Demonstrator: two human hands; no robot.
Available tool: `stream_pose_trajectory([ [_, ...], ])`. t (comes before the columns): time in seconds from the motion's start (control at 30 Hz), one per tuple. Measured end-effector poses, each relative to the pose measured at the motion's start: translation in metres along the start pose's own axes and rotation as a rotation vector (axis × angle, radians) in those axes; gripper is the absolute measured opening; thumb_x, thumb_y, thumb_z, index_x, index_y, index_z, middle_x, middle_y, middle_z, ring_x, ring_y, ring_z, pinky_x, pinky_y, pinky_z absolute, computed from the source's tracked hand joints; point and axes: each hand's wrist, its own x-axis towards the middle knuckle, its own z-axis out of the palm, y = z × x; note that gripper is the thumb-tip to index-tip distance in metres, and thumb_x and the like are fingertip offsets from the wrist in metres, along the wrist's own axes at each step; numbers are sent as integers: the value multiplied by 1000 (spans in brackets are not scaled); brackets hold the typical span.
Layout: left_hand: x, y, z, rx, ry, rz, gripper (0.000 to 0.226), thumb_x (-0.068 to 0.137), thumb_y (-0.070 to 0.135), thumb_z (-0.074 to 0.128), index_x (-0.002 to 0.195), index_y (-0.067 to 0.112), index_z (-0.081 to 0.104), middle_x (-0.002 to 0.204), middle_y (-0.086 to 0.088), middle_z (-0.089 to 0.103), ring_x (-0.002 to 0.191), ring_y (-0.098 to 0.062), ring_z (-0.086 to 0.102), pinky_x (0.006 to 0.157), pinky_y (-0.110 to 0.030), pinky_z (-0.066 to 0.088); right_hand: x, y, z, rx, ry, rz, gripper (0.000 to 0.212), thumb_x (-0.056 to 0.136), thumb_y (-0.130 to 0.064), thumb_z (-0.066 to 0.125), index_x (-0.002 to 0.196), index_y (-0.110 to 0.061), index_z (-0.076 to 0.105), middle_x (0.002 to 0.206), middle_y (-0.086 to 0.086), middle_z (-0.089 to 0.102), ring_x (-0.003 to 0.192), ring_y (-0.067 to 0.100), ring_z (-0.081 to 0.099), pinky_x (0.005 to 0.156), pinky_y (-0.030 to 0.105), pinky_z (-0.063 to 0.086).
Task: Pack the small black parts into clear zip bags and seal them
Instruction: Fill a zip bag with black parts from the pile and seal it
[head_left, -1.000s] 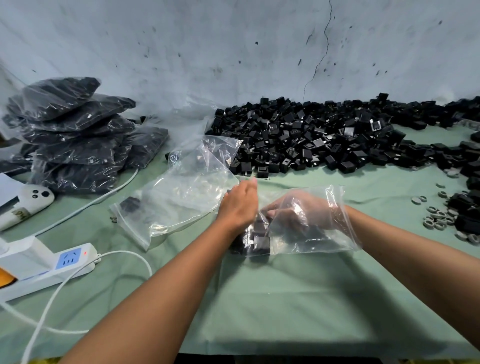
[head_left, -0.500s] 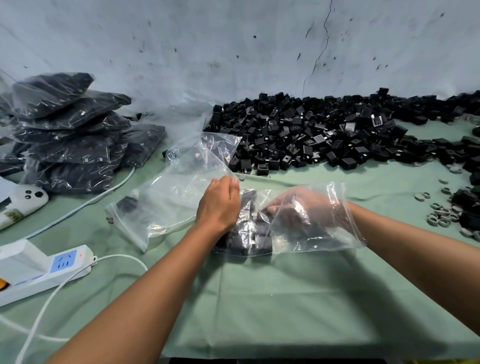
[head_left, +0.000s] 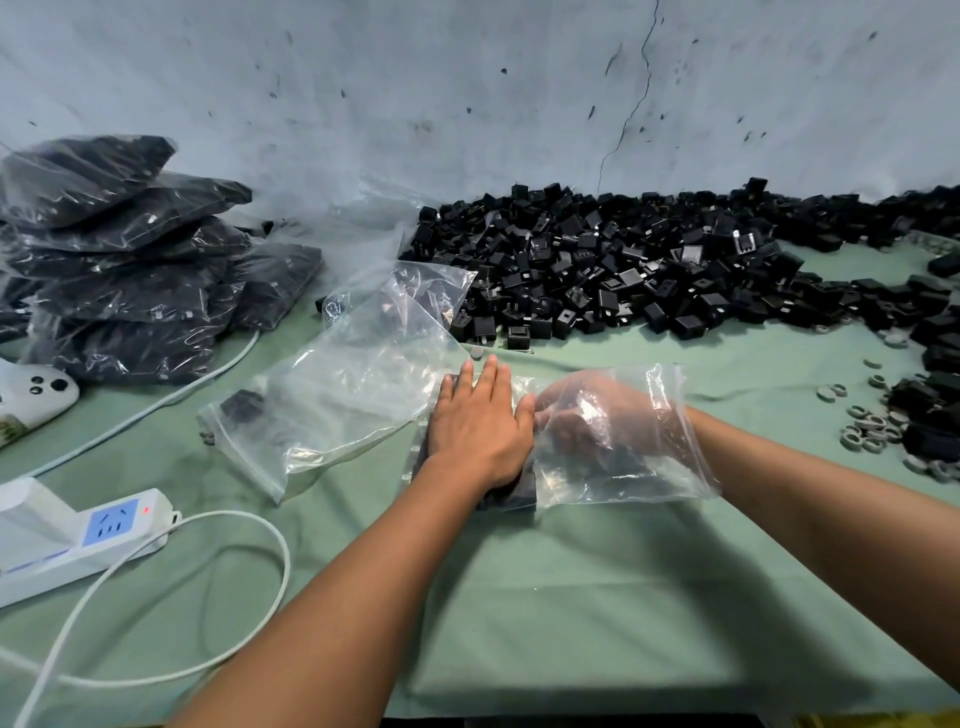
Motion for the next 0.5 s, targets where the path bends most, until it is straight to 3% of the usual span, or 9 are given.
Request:
stream_pose_trajectory([
  [0.13, -3, 1, -2, 18, -7, -3, 65, 108, 46, 13, 165, 17, 0, 172, -2, -6, 159, -24, -7, 129, -45, -4, -2, -4, -2, 70, -26, -1, 28, 98, 11, 54, 124, 17, 61, 128, 32, 63, 110, 30, 62, 105, 36, 47],
  [0.17, -3, 1, -3, 18, -12, -4, 65, 108, 45, 14, 165, 16, 0, 173, -2, -5, 159, -24, -7, 129, -44, -4, -5, -2, -3, 87, -7, -10, 24, 97, 9, 57, 119, 15, 65, 124, 27, 66, 111, 32, 63, 105, 40, 47],
  [0.27, -5, 3, -5, 14, -17, -5, 65, 108, 44, 17, 165, 16, 1, 173, -2, -5, 159, -24, -6, 129, -44, -4, -20, 15, -5, 300, 123, 52, 18, 100, -4, 59, 114, -2, 72, 102, 3, 70, 89, 15, 65, 83, 26, 55],
  [0.33, -6, 3, -6, 7, -15, -1, 66, 108, 44, 16, 165, 16, 1, 173, -2, -4, 159, -24, -6, 129, -44, -5, -31, 30, -16, 543, 18, 132, 18, 99, -7, 62, 115, -3, 69, 103, 11, 70, 89, 19, 67, 84, 29, 57],
  [0.4, -6, 2, -6, -2, -12, 1, 66, 107, 44, 16, 165, 16, 1, 173, -2, -3, 159, -23, -6, 129, -44, -5, -44, 42, -33, 746, -152, 142, 38, 93, -15, 69, 126, 3, 65, 114, 24, 70, 97, 30, 71, 85, 40, 62],
  [0.5, -6, 2, -4, -3, -8, 3, 66, 107, 45, 16, 165, 16, 2, 173, -2, -2, 159, -23, -5, 129, -44, -4, -64, 56, -46, 924, -254, 107, 42, 96, -24, 67, 133, -2, 65, 115, 26, 71, 102, 34, 73, 80, 38, 63],
])
